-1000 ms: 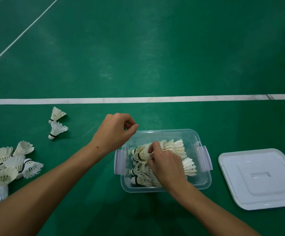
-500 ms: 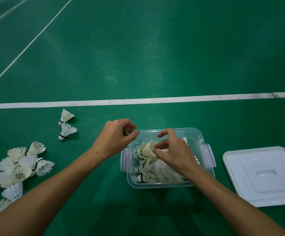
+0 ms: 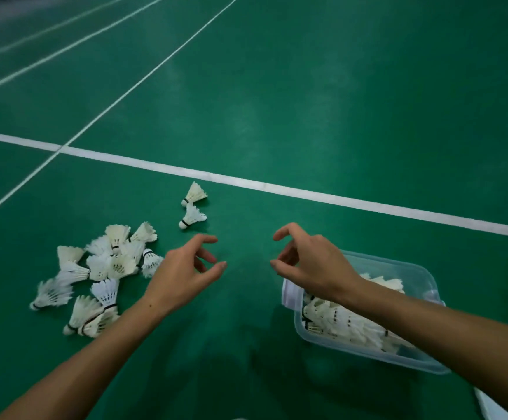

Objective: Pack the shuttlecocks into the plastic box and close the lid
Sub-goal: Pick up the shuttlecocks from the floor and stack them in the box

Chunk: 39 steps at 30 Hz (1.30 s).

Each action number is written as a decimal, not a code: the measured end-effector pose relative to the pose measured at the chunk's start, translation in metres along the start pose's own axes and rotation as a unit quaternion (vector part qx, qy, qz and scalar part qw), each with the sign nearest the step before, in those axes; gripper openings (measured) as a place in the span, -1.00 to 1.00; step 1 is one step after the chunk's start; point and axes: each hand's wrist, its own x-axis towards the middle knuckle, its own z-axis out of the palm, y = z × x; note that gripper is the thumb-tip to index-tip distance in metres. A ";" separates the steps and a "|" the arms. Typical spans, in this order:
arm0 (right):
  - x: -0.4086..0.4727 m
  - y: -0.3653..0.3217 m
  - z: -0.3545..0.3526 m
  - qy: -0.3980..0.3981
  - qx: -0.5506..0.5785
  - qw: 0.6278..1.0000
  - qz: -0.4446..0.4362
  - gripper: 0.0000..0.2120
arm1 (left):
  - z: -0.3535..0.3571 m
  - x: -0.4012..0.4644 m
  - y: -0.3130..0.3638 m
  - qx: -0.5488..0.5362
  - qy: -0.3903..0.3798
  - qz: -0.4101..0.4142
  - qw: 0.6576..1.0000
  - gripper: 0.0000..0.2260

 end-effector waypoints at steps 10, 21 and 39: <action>0.096 -0.073 0.117 -0.114 -0.019 0.992 -0.047 -0.67 | -0.054 -0.020 -0.137 0.018 0.048 -0.127 0.991 -0.51; 0.165 -0.120 0.250 -0.124 0.193 0.961 0.154 -0.53 | -0.085 0.009 -0.215 0.193 -0.010 -0.104 0.976 -0.33; 0.164 -0.087 0.235 -0.074 0.267 0.935 0.220 -0.71 | -0.075 0.073 -0.212 0.253 -0.092 -0.137 0.953 -0.71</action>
